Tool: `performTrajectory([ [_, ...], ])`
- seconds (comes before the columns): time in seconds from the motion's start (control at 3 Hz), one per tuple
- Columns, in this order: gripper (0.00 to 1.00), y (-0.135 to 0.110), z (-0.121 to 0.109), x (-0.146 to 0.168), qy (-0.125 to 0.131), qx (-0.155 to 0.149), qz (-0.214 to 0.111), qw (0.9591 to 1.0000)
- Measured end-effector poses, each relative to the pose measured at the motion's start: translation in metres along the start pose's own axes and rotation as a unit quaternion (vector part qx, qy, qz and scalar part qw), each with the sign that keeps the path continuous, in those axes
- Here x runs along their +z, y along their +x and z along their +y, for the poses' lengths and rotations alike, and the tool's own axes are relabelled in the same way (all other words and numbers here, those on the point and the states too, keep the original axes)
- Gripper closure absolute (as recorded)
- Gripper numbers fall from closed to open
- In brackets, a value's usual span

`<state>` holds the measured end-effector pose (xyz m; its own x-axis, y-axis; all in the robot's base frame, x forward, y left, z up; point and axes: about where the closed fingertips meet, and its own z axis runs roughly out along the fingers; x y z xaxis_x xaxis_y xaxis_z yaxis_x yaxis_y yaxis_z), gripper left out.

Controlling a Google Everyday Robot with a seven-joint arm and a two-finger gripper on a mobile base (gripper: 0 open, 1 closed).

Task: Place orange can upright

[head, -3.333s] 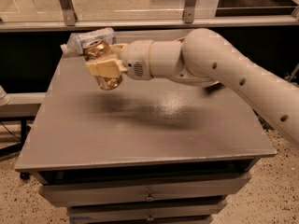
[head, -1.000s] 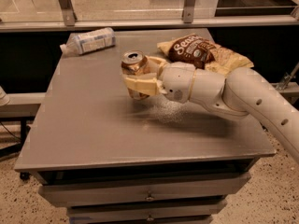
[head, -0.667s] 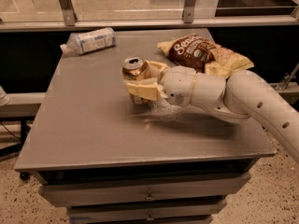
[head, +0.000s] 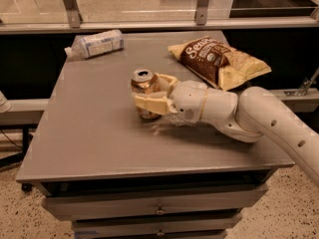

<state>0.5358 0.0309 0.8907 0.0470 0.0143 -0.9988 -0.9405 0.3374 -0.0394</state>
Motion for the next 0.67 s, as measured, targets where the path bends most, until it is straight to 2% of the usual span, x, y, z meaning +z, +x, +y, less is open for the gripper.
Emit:
performTrajectory([
  [0.67,0.12,0.0034,0.0015,-0.0144,0.007,0.002,0.004,1.0000],
])
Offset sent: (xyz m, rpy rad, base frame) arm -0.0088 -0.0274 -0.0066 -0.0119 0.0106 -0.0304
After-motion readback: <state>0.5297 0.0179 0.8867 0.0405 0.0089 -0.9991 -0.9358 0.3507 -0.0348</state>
